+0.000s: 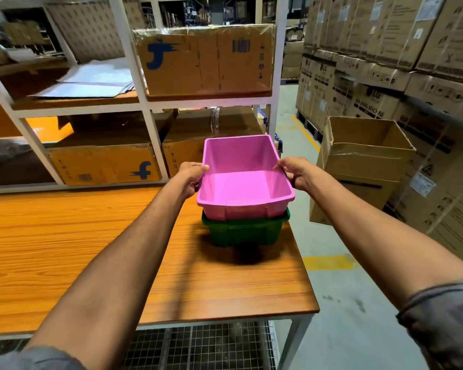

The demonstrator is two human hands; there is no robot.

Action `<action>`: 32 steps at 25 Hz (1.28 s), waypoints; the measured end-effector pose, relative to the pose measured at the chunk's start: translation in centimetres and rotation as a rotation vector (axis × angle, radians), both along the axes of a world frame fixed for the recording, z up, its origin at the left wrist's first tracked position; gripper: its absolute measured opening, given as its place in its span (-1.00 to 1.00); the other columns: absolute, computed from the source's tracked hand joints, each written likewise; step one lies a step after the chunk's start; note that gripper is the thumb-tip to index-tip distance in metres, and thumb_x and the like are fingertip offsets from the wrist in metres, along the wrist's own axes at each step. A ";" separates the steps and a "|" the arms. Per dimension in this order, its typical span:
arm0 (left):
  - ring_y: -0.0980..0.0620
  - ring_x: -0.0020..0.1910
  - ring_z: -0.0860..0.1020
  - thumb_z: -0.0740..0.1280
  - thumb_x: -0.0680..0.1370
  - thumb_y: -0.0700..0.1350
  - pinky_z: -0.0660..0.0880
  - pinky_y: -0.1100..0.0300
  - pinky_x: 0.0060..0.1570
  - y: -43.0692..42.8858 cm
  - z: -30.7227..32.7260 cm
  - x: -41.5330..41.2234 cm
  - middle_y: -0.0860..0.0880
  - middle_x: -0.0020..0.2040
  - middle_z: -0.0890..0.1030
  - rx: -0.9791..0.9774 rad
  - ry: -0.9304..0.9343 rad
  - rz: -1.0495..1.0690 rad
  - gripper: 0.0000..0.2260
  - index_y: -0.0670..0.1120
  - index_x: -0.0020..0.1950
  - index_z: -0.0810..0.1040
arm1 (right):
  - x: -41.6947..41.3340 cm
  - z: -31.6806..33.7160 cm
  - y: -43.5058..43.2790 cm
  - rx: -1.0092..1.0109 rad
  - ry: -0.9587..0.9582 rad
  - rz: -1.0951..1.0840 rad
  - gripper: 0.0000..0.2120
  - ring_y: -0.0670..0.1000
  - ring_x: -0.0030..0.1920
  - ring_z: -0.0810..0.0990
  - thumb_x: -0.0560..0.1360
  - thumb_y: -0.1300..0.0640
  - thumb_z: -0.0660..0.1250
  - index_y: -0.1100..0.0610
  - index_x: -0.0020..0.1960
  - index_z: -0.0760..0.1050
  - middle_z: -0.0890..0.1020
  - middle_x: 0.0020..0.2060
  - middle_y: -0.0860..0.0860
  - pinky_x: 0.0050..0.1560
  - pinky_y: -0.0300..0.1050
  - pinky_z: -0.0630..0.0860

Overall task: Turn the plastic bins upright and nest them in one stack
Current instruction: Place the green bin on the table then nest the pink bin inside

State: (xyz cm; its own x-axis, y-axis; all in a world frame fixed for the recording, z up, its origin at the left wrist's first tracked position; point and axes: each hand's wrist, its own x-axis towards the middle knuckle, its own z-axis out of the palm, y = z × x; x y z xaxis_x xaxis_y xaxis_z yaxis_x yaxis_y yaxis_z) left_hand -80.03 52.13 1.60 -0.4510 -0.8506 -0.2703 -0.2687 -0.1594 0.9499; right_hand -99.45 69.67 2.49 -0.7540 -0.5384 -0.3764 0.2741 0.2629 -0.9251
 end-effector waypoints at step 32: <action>-0.04 -0.22 0.59 0.19 0.70 -0.13 0.50 0.17 -0.33 -0.8 0.1 -2.3 -0.13 -0.11 0.57 -0.217 -0.176 -0.084 -0.77 -0.14 -0.08 0.54 | -0.8 1.4 -0.3 0.052 0.040 -0.001 -0.77 0.06 -0.26 0.53 0.54 0.41 0.17 0.25 0.14 0.49 0.52 -0.16 0.10 -0.29 -0.03 0.58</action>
State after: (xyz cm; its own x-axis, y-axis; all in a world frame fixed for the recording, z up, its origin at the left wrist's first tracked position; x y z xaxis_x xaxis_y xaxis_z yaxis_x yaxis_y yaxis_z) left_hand -82.35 51.30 1.73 -0.4843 -0.8589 -0.1664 -0.4362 0.0722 0.8970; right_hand -100.26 69.35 3.85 -0.7697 -0.5178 -0.3734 0.2375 0.3106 -0.9204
